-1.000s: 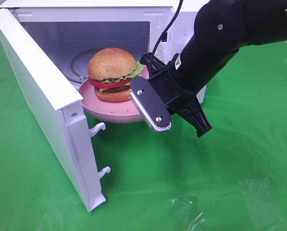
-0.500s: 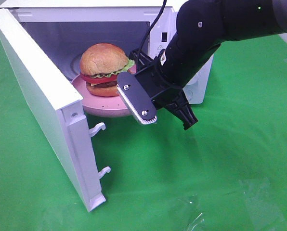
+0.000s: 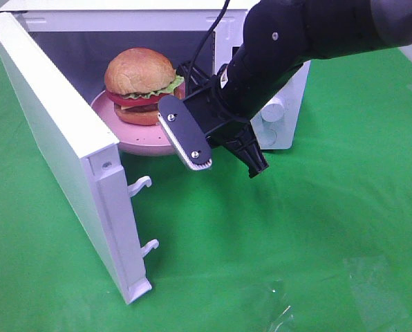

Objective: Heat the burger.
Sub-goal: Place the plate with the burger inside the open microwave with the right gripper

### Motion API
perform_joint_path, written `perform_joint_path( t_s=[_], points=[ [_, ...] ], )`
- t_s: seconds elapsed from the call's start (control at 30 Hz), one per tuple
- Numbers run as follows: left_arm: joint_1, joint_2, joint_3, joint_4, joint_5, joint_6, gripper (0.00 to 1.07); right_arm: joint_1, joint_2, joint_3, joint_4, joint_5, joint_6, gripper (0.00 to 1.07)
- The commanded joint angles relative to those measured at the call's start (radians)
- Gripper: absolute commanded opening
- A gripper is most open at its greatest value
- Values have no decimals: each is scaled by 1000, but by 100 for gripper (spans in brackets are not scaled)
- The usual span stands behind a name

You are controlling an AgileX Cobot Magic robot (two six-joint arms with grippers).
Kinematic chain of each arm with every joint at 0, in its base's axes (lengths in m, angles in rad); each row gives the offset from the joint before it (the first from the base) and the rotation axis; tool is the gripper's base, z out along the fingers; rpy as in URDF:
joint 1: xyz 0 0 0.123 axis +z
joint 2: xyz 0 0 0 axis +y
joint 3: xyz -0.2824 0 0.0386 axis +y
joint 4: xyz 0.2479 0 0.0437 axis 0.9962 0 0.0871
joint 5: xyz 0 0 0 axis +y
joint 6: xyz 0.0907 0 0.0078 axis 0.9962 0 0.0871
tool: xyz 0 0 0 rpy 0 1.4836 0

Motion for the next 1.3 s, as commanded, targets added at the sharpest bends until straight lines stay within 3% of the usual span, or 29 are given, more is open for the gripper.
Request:
perform_joint_path(
  t_s=[0.03, 0.6, 1.3],
  points=[
    [-7, -2, 0, -3, -7, -1, 100, -2, 7, -32, 0, -67, 28, 0],
    [-7, -2, 0, -3, -7, -1, 100, -2, 118, -147, -47, -108, 116, 0],
    [-7, -2, 0, -3, -7, -2, 100, -2, 298, -438, -74, 31, 234, 0]
  ],
)
